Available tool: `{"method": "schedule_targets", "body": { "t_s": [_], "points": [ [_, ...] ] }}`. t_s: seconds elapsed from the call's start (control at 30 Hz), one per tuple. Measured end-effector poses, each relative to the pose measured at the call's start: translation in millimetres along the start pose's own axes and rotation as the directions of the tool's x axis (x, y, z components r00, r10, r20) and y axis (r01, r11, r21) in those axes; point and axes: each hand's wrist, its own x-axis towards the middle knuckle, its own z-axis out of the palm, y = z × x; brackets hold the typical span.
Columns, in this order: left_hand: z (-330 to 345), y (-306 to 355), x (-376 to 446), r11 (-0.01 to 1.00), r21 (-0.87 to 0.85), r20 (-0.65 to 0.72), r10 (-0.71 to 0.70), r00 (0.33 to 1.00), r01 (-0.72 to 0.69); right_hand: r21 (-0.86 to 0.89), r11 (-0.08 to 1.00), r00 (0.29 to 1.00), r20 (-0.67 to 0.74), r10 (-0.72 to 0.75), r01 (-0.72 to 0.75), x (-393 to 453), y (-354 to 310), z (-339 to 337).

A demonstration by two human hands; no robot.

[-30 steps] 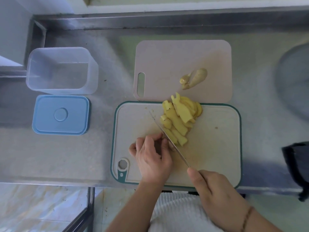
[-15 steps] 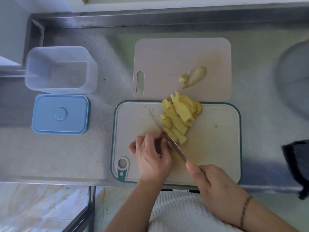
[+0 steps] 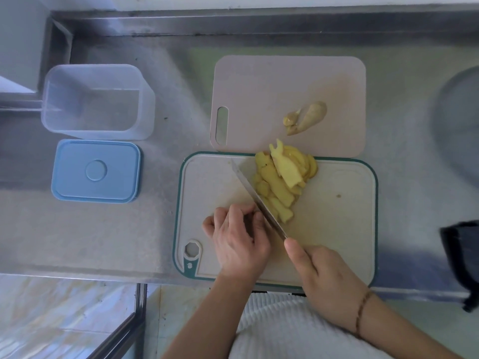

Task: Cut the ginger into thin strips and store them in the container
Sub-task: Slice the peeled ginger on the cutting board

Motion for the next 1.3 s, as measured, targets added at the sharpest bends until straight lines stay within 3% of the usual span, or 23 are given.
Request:
{"method": "schedule_targets", "body": {
  "t_s": [0.87, 1.3],
  "points": [
    [0, 0, 0, 0.997, -0.07, -0.011, -0.027, 1.0, 0.026, 0.027, 0.999, 0.999, -0.028, -0.022, 0.022, -29, 11, 2],
    [0, -1, 1, 0.998, -0.059, -0.007, -0.02, 1.0, 0.019, -0.018, 1.0, 1.0, 0.028, 0.009, -0.009, -21, 4, -1]
  ]
}}
